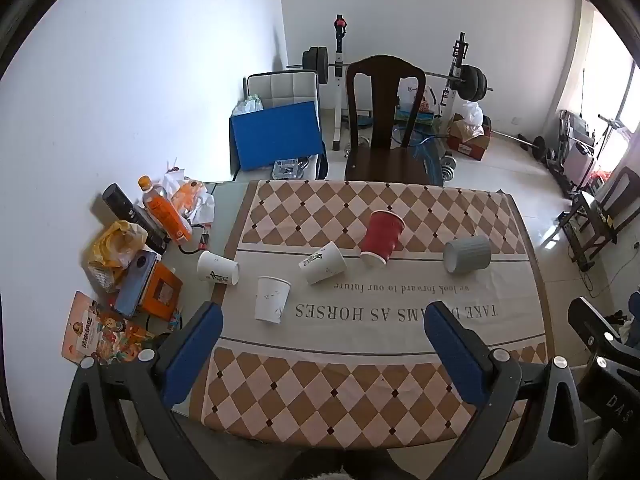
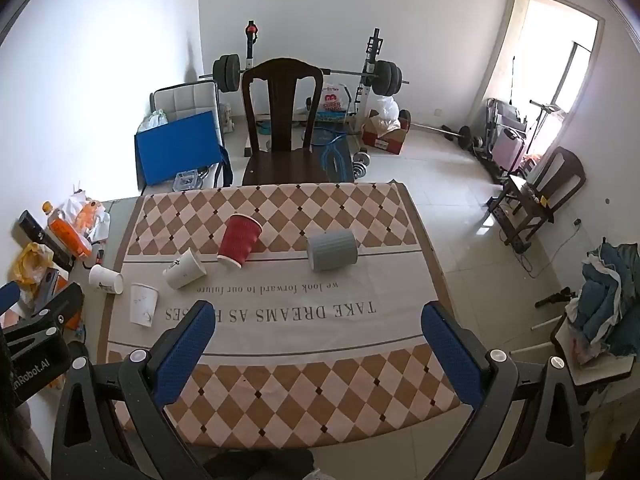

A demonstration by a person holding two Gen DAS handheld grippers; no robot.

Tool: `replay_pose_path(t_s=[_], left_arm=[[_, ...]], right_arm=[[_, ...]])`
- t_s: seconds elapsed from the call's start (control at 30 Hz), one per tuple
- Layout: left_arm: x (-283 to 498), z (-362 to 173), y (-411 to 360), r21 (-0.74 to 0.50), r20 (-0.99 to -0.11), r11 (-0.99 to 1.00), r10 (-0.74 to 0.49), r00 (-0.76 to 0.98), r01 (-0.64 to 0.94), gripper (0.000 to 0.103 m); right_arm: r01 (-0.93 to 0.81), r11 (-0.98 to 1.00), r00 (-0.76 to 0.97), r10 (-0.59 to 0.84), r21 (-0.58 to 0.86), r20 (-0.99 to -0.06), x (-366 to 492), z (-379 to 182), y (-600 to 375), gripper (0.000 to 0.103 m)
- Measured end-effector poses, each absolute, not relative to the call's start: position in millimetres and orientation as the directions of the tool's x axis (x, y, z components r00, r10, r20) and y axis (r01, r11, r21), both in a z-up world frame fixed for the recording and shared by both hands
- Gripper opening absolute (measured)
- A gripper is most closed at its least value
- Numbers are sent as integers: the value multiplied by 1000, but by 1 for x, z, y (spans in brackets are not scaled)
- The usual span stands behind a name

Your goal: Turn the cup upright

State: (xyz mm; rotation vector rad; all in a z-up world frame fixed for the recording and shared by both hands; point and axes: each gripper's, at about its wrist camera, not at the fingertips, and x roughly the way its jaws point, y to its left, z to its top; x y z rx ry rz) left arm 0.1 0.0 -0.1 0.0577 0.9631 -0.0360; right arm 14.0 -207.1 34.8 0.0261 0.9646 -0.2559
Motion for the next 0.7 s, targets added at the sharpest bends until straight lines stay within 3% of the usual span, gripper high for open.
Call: replay_pose_path(t_s=[0.7], left_arm=[[-3, 4, -4, 34, -813, 998, -4, 583, 54, 103]], right_arm=[[229, 969, 550, -207, -92, -809, 9, 40, -206, 103]])
